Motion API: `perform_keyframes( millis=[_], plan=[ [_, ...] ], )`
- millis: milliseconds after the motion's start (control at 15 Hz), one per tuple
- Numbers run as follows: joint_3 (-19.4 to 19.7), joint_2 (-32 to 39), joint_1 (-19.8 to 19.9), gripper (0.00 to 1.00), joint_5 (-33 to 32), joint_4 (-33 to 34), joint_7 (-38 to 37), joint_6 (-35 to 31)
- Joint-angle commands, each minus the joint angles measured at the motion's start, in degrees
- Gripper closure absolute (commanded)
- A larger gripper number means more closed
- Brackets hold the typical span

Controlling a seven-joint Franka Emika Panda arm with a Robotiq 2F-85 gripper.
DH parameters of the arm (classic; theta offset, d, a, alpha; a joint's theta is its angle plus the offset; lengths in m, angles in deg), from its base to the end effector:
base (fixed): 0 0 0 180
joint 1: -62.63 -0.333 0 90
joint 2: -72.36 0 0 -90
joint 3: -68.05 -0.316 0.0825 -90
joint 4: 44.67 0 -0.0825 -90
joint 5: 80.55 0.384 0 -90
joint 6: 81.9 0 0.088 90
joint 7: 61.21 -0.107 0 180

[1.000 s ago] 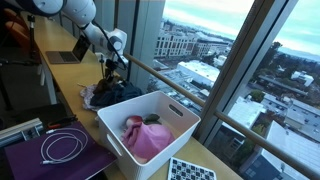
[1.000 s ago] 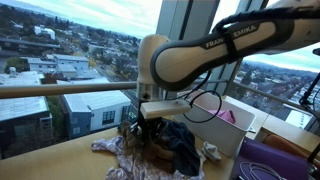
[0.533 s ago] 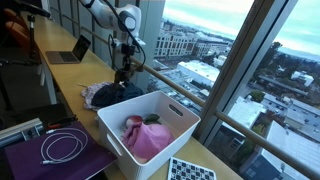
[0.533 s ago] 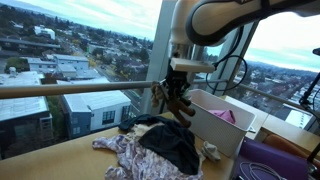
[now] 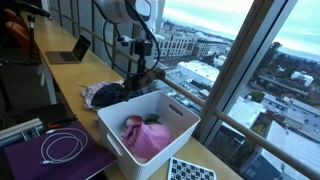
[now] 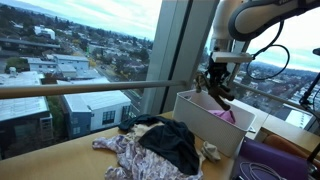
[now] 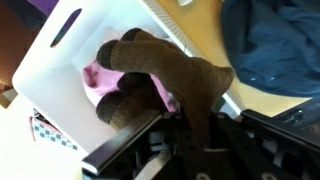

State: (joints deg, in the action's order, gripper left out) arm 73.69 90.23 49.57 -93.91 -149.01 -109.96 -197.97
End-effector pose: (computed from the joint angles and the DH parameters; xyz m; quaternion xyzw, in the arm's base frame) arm 0.6173 0.0708 0.3603 0.9469 -0.2950 0.0081 0.1280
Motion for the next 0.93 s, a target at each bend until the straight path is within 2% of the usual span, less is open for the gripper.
perform_keyframes(
  millis=[0, 67, 133, 200, 333, 600, 733, 867],
  plan=[
    [0.2, -2.3, 3.9, 0.97, -3.0, -5.8, -1.3, -2.8],
    [0.2, -1.7, 4.8, 0.97, -3.3, -6.4, -1.6, -3.6],
    [0.2, -1.1, 5.6, 0.62, -3.2, -6.7, -1.7, -4.0],
    [0.2, -1.0, 5.9, 0.6, -3.6, -7.4, -1.7, -4.8],
    [0.1, -1.3, 6.1, 0.48, -4.4, -8.3, -2.4, -5.3],
    [-0.6, -3.1, 4.8, 0.18, -7.4, -9.2, -4.9, -4.7],
    [-2.4, -3.3, 3.2, 0.04, -8.0, -8.7, -5.8, -5.0],
    [-5.0, -2.1, 0.9, 0.0, -7.9, -7.3, -6.6, -5.8]
  ],
)
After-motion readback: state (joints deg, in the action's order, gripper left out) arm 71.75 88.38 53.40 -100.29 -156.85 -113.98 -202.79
